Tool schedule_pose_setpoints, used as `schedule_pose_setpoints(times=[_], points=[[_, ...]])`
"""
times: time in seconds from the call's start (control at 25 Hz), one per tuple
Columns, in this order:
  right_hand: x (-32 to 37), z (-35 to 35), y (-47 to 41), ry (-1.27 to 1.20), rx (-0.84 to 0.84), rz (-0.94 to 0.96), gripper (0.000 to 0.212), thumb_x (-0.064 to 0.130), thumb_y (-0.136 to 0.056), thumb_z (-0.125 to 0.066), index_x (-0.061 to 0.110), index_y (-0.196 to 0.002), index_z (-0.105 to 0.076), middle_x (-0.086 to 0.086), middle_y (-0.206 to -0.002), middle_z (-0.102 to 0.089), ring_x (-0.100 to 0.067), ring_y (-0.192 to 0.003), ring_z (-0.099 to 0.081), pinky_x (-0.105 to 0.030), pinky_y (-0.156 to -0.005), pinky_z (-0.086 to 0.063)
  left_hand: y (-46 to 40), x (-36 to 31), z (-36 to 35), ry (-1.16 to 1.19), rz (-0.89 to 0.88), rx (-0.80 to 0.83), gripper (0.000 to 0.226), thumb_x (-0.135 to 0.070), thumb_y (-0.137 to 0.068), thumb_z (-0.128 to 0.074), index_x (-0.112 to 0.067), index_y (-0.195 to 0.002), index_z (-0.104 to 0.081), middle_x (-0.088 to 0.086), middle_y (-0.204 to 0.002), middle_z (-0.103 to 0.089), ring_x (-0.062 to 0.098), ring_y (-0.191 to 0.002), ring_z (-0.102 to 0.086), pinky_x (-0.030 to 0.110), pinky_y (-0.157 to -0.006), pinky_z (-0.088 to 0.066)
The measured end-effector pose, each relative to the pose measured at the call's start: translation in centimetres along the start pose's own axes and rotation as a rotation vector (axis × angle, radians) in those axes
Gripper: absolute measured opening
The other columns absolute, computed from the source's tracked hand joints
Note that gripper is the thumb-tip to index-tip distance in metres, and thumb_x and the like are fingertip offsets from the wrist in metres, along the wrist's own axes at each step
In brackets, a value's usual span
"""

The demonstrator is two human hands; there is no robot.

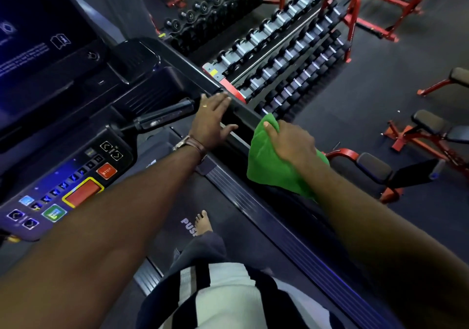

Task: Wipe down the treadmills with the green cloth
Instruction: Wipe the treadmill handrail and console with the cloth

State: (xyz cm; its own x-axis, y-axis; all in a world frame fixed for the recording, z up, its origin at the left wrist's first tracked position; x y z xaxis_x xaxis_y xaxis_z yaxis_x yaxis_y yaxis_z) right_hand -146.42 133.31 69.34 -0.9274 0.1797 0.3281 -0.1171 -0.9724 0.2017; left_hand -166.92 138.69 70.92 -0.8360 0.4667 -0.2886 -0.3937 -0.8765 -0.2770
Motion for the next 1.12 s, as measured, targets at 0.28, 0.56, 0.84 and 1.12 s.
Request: schedule_pose_setpoints(times=[0.28, 0.56, 0.84, 1.12], points=[[8.0, -3.4, -0.9, 0.360, -0.194, 0.349, 0.063, 0.037, -0.102, -0.028, 0.020, -0.156, -0.001, -0.007, -0.164, -0.004, -0.047, -0.132, -0.038, -0.053, -0.105, -0.038, 2.0, 7.4, 0.6, -0.222, 0.174, 0.030, 0.059, -0.033, -0.083, -0.067, -0.001, -0.130, -0.050, 0.018, -0.135, -0.047, 0.036, -0.126, -0.041, 0.057, -0.114, -0.018], [10.1, -3.1, -2.7, 0.318, -0.189, 0.404, 0.060, 0.040, -0.104, -0.029, 0.022, -0.156, -0.003, 0.000, -0.164, -0.008, -0.041, -0.127, -0.046, -0.049, -0.098, -0.045, 2.2, 8.7, 0.5, -0.212, 0.192, -0.016, 0.054, -0.020, -0.081, -0.065, 0.001, -0.128, -0.052, 0.019, -0.134, -0.052, 0.036, -0.122, -0.049, 0.045, -0.108, -0.034], [10.4, -4.3, -2.3, 0.426, -0.168, 0.418, 0.055, 0.034, -0.101, -0.032, 0.028, -0.154, -0.019, 0.000, -0.164, -0.004, -0.046, -0.137, -0.030, -0.050, -0.108, -0.034, 1.0, 9.5, 2.1, -0.141, 0.149, -0.179, 0.033, -0.011, -0.072, -0.066, -0.009, -0.105, -0.069, 0.008, -0.109, -0.070, 0.032, -0.085, -0.064, 0.037, -0.074, -0.052], [11.5, -3.9, -4.9, 0.255, -0.182, 0.263, 0.058, 0.036, -0.104, -0.034, 0.038, -0.154, -0.003, 0.004, -0.164, -0.003, -0.042, -0.139, -0.033, -0.048, -0.110, -0.036, 0.3, 10.6, 3.6, -0.052, 0.277, 0.015, 0.028, -0.028, -0.078, -0.070, -0.026, -0.106, -0.071, -0.010, -0.114, -0.068, 0.024, -0.095, -0.060, 0.036, -0.075, -0.052]])
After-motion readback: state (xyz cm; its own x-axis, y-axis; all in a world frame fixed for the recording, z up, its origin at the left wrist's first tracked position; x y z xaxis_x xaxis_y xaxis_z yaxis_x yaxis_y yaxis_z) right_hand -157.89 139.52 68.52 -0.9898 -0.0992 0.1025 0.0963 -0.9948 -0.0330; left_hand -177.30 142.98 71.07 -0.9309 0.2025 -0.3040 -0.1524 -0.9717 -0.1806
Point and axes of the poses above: each hand's wrist, its own y-axis away from the middle knuckle, its own z-axis out of the back of the hand, x = y × z, the point moved 6 cm from there along -y, towards the middle knuckle
